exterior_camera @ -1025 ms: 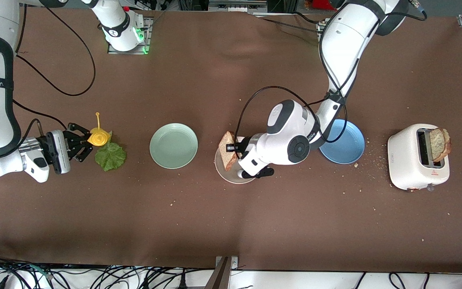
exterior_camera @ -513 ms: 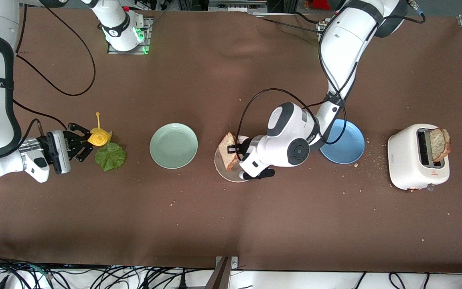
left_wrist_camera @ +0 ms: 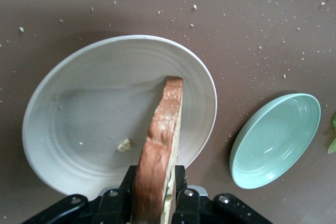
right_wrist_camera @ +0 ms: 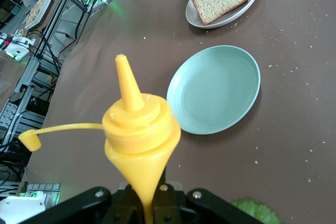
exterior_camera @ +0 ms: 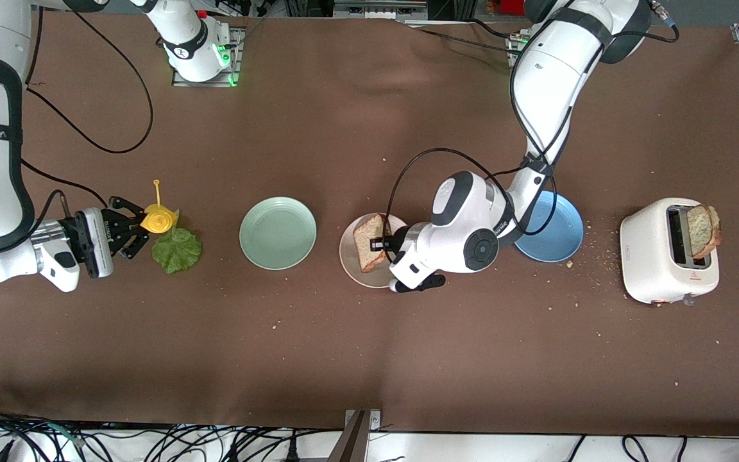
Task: Make sandwich in beige plate with both arms
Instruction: 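Lower the bread onto the beige plate and open the left gripper, then withdraw the left gripper while the right gripper carries the mustard over the bread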
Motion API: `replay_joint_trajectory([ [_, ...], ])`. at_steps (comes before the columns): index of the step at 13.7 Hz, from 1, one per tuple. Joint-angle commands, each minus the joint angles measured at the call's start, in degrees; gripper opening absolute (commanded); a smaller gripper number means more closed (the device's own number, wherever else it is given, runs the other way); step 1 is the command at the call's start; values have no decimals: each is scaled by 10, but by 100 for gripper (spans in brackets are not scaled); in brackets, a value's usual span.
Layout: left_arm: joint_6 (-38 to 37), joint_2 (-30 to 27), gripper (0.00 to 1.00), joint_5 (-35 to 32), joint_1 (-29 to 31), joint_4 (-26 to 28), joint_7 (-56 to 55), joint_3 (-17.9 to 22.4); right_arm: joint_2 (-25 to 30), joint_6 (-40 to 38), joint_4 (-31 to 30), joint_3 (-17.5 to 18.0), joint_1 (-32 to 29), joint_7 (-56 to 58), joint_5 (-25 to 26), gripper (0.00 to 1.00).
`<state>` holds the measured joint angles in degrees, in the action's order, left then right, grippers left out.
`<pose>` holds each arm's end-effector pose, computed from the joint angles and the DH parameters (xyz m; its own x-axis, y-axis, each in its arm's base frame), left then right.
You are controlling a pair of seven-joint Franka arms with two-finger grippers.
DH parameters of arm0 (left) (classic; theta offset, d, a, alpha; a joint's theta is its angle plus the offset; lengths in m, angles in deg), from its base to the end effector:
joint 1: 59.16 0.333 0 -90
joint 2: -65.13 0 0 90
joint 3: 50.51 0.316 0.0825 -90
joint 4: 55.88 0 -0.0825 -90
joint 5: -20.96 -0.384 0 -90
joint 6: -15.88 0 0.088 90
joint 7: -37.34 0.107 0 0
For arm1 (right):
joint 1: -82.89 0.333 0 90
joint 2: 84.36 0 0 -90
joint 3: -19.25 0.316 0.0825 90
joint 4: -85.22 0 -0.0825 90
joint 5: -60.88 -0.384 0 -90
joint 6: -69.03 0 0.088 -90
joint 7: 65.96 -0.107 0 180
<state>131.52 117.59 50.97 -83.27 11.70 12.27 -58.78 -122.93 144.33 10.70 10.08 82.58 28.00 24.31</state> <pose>0.6428 -0.4047 0.2404 0.9305 0.0826 -0.3568 0.2383 -0.8765 0.4184 0.6650 -0.0114 0.3349 0.2824 0.8153 0.5055 0.8403 0.0440 -0.5404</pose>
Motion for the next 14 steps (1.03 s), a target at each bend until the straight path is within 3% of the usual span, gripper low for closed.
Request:
replay_joint_trajectory([
  [1, 4, -1, 41, 14, 3, 0, 21, 11, -5, -14, 20, 3, 0, -14, 10, 3],
  [4, 3, -1, 58, 1, 10, 3, 21, 20, -5, -10, 30, 3, 14, -32, 11, 3],
  [5, 3, -2, 74, -17, 11, 8, 20, 23, -5, -3, 31, 2, 24, -37, 11, 3],
  [6, 2, -2, 100, -41, 18, 10, 20, 23, -5, 4, 34, 2, 29, -46, 11, 3],
  [11, -26, -26, 100, -101, 82, 9, 14, 29, -5, 45, 52, 0, 74, -58, 26, 3],
  [14, -76, -60, 100, -137, 117, 8, 9, 53, -5, 95, 55, -3, 143, -121, 85, 2],
])
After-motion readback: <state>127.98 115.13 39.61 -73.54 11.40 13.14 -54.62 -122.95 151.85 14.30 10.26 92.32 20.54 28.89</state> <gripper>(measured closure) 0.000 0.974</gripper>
